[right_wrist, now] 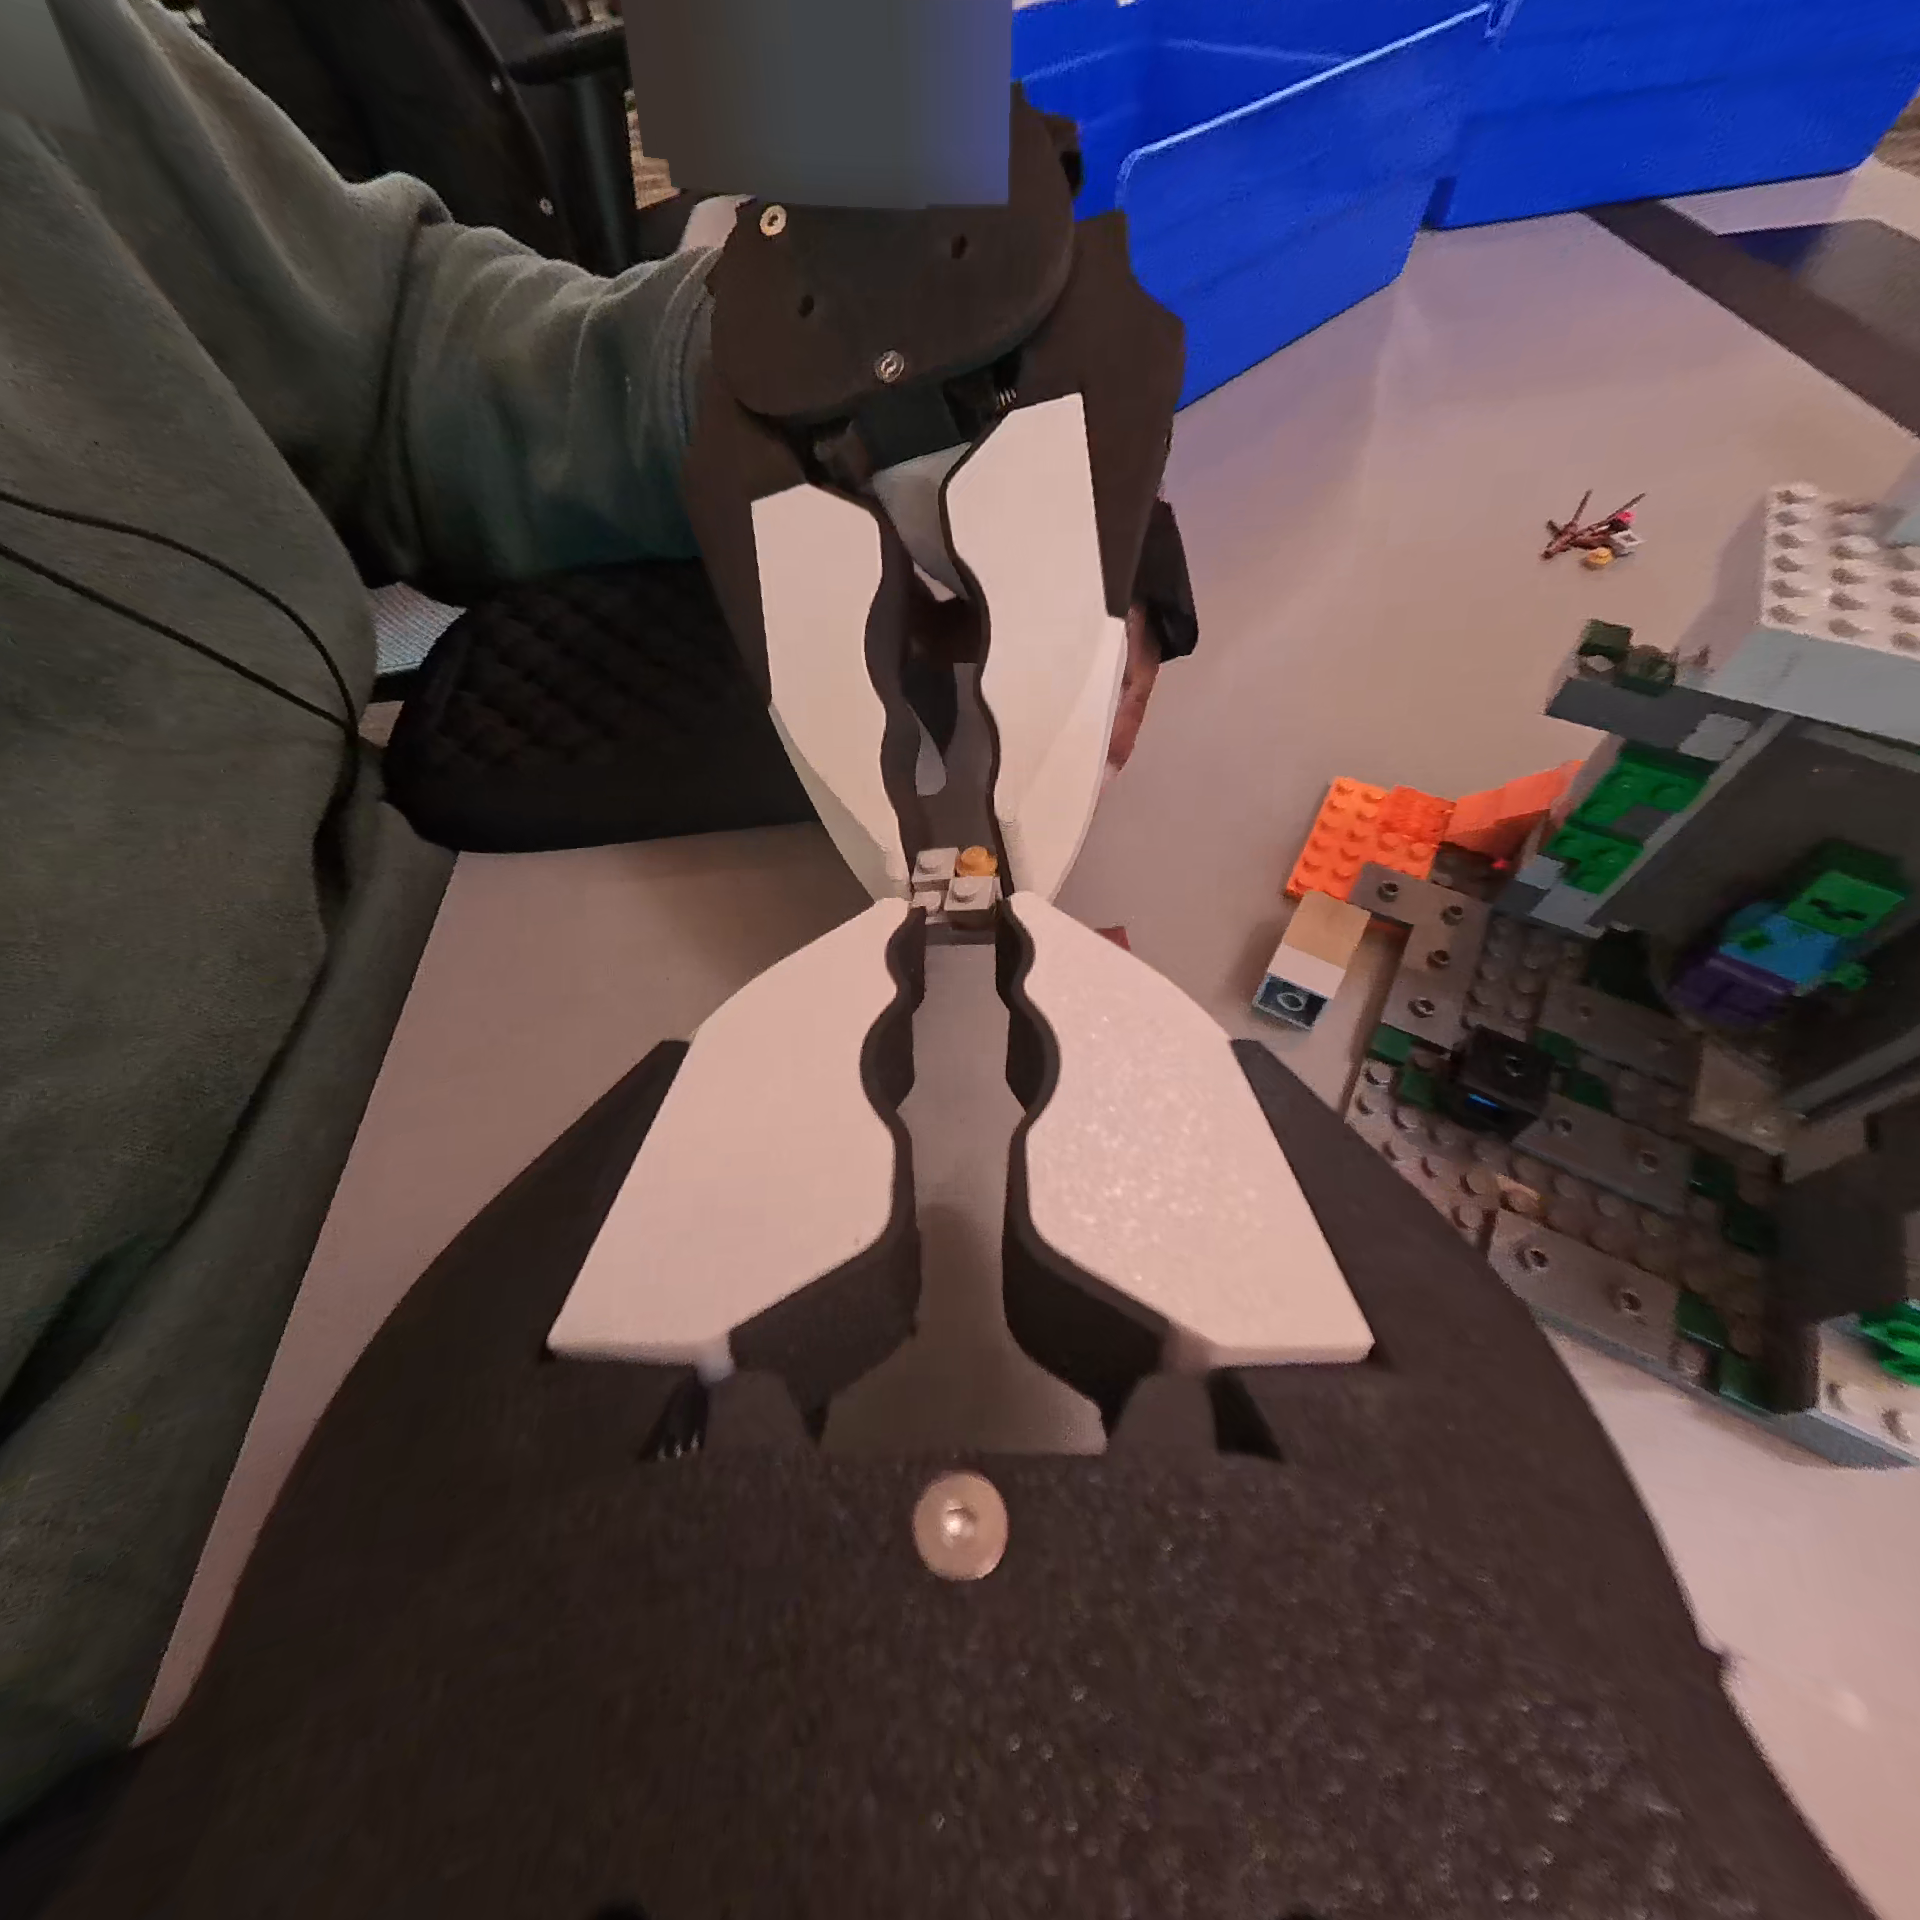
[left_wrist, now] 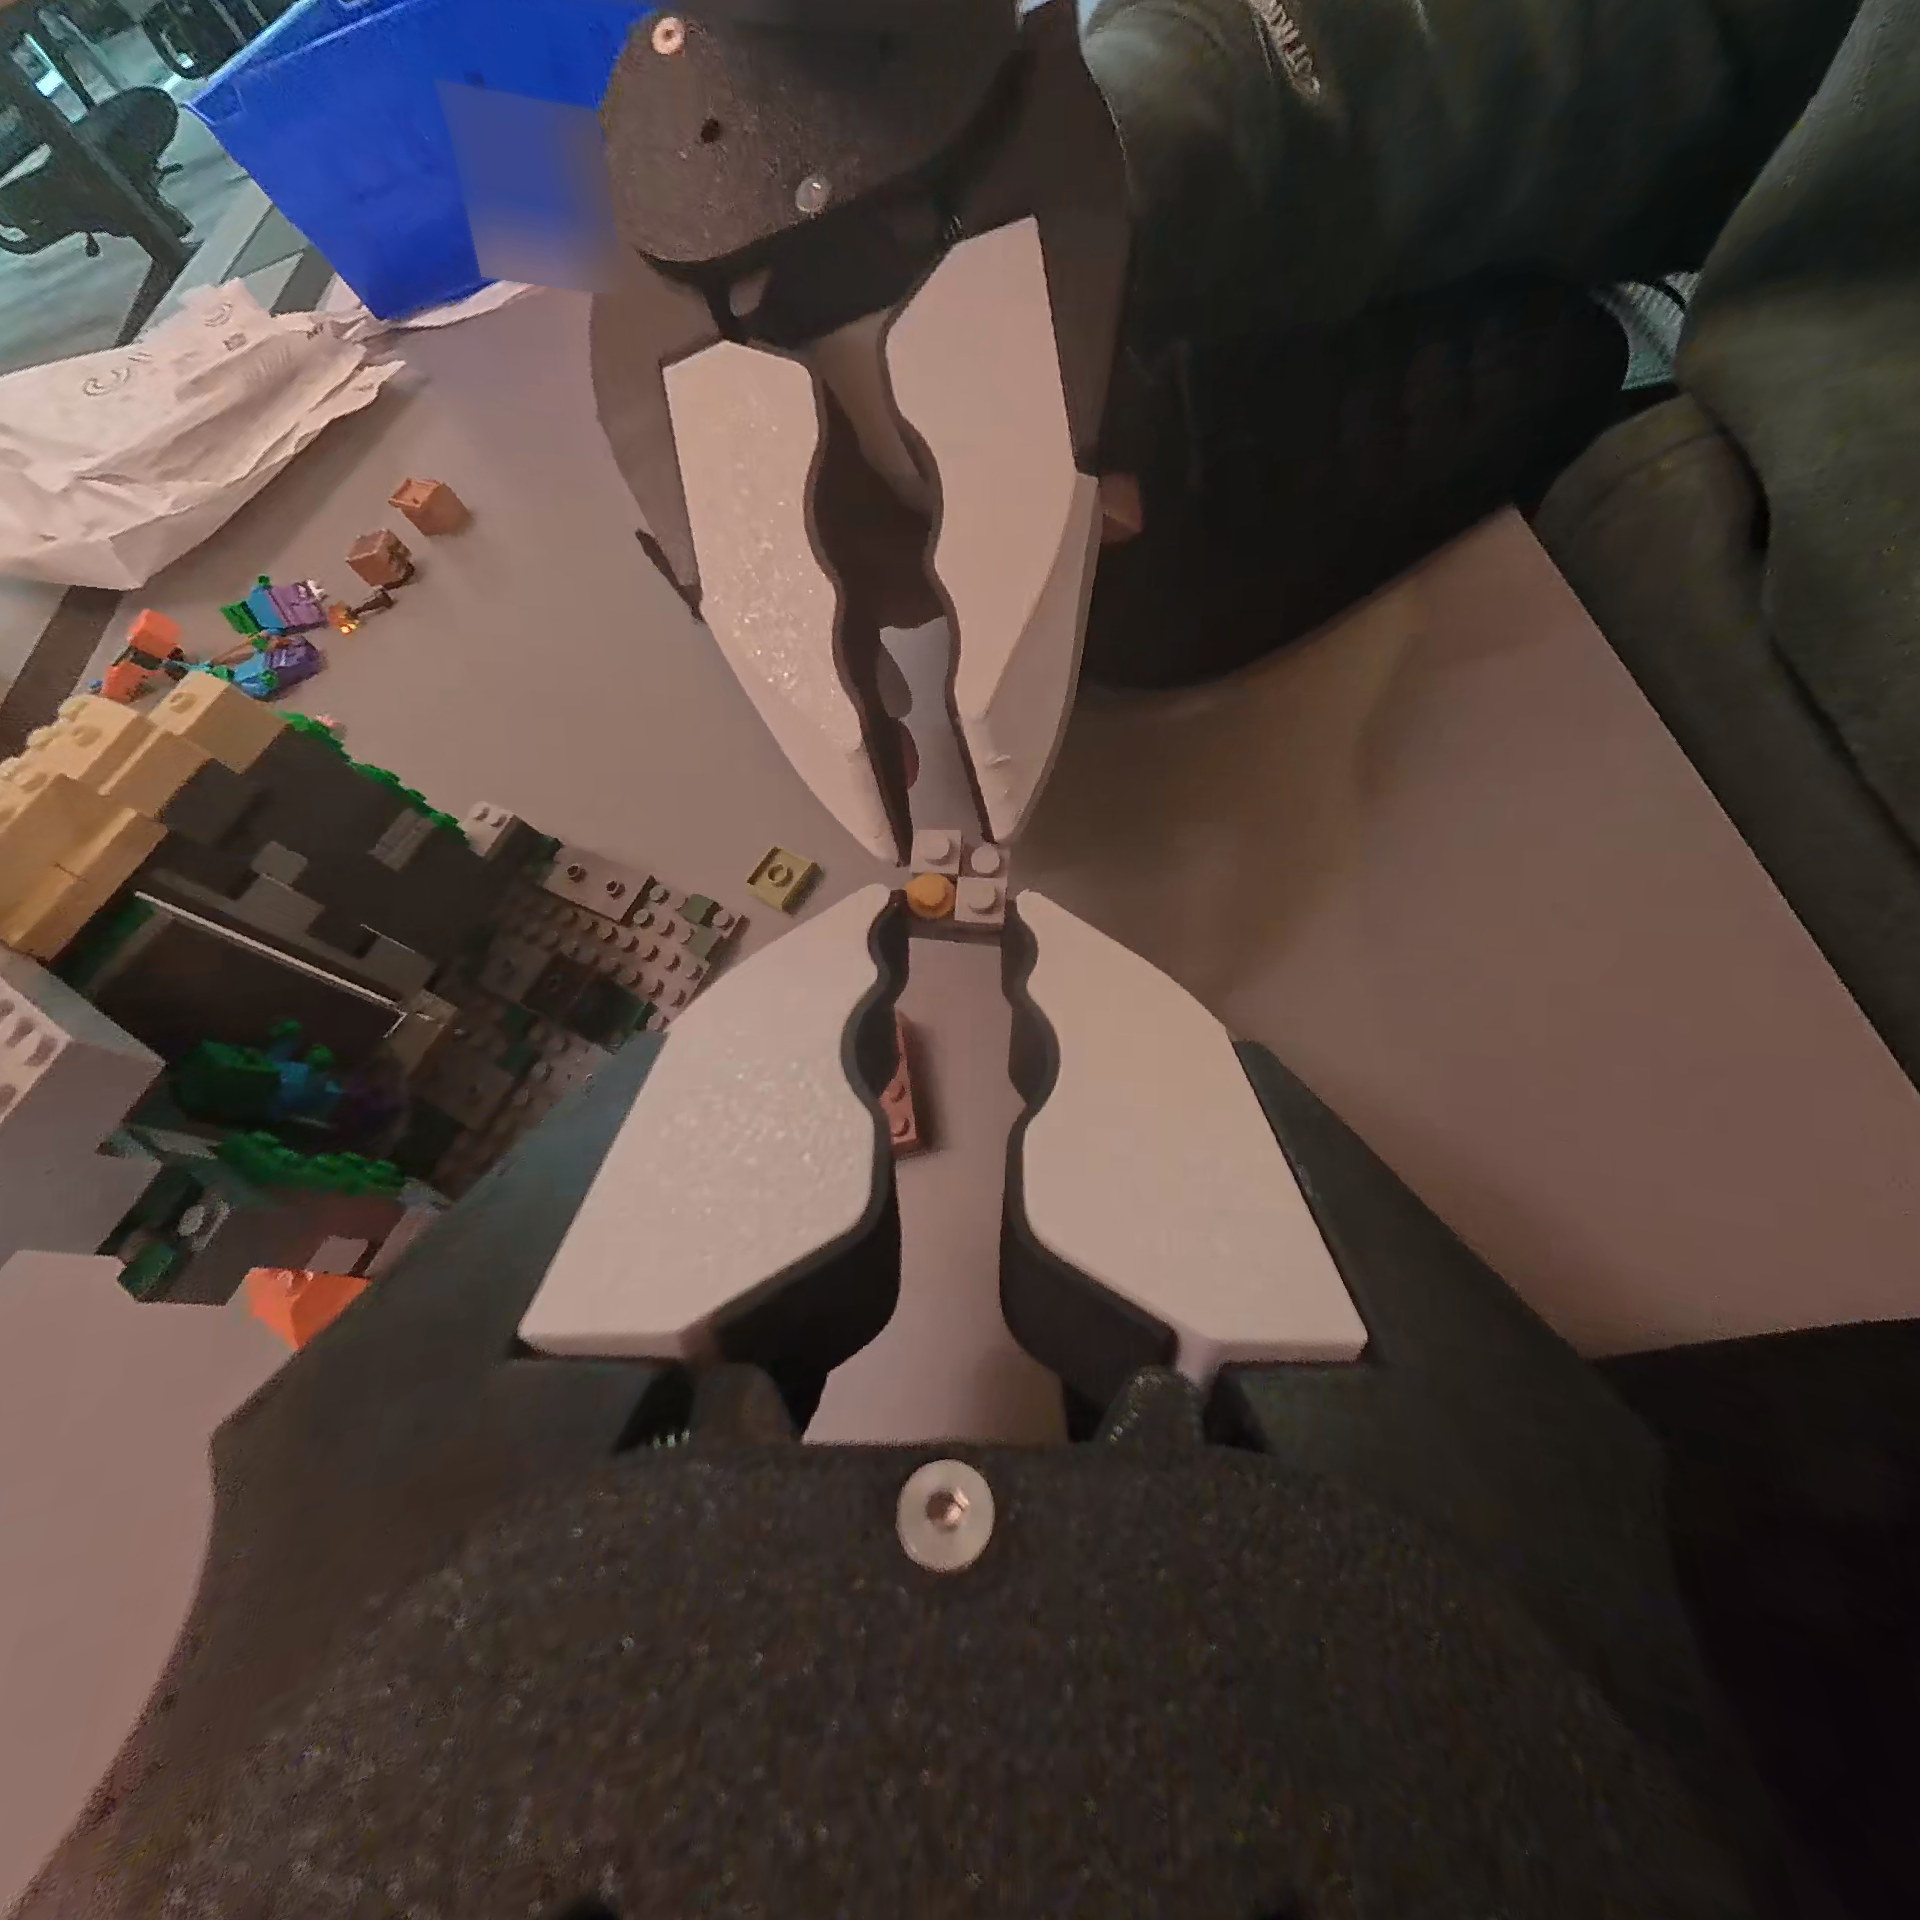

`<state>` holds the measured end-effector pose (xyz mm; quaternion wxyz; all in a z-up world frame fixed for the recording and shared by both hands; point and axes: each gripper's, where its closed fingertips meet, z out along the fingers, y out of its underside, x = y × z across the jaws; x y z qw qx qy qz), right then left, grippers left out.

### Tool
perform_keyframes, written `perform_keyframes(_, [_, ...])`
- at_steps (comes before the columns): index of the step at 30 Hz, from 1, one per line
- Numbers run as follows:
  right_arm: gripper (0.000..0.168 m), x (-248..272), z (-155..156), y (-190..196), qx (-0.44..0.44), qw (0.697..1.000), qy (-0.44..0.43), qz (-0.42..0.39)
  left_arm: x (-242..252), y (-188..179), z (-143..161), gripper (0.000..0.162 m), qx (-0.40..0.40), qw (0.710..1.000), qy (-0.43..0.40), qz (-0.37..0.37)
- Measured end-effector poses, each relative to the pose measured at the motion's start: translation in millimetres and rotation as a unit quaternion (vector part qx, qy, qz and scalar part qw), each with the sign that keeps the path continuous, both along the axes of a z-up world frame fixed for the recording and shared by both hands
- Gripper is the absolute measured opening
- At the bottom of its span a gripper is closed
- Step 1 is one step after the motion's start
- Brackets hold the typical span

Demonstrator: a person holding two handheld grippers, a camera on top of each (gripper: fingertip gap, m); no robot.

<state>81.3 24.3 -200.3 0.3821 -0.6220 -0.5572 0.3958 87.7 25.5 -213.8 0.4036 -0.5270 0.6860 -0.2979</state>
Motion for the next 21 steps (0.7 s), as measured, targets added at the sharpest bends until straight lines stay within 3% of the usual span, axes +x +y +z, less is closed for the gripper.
perform_keyframes(5, [0.012, -1.3, -1.2, -4.4, -0.022, 1.000, 0.000, 0.013, 2.0, -4.9, -3.9, 0.017, 0.016, 1.000, 0.017, -0.007])
perform_keyframes(13, [0.006, -0.2, 5.8, 2.4, 0.034, 0.999, -0.004, -0.009, 2.7, -1.7, 6.3, 0.016, 0.016, 1.000, -0.011, 0.003])
perform_keyframes(21, [0.006, 0.5, 25.7, 26.9, 0.117, 0.987, 0.008, -0.107, 0.3, 16.1, 25.5, 0.017, -0.077, 0.993, -0.065, 0.056])
